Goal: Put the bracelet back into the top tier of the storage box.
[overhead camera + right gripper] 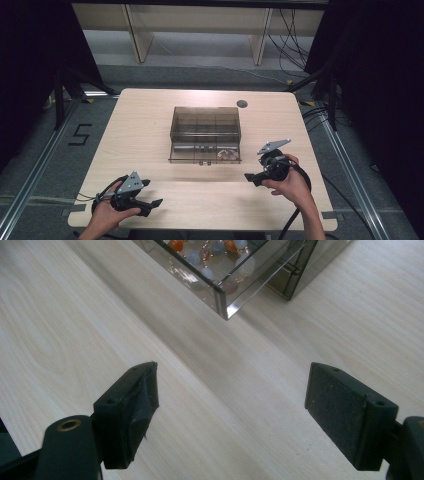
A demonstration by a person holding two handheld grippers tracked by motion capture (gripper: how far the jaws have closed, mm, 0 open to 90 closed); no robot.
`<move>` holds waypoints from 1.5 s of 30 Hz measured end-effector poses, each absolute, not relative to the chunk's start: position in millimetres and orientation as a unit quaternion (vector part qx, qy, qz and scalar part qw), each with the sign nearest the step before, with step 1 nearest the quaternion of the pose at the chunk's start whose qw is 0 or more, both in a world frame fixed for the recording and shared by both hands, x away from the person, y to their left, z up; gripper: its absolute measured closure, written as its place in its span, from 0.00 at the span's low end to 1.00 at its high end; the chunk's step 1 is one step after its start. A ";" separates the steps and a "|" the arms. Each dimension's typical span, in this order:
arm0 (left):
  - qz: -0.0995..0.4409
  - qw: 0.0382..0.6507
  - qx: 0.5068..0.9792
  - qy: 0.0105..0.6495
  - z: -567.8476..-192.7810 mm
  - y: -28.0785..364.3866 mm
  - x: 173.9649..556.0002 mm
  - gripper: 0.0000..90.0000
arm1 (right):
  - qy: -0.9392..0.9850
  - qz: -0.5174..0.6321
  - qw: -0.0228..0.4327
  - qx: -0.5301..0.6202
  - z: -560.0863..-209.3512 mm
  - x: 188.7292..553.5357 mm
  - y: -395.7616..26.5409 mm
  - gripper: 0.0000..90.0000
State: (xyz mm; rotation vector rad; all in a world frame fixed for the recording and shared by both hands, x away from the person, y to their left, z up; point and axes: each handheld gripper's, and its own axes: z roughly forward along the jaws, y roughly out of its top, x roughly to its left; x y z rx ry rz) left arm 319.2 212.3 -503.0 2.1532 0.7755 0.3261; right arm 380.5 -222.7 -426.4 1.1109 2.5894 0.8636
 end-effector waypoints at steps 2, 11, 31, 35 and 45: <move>0.131 0.403 0.857 0.293 -501.7 213.1 319.6 0.21 | 0.873 0.306 0.090 0.368 -430.8 378.1 -222.0 0.24; 0.131 0.404 0.856 0.294 -501.6 212.8 318.8 0.21 | 0.864 0.326 0.092 0.372 -444.9 364.0 -222.0 0.23; 0.132 0.402 0.857 0.295 -501.5 212.8 318.4 0.21 | 0.842 0.372 0.094 0.381 -465.1 341.9 -225.5 0.21; 0.135 0.400 0.855 0.301 -502.3 214.1 319.7 0.21 | 0.836 0.378 0.096 0.387 -471.1 337.4 -226.3 0.21; 0.140 0.399 0.852 0.310 -503.6 216.0 320.7 0.21 | 0.830 0.382 0.096 0.394 -476.3 327.1 -229.7 0.20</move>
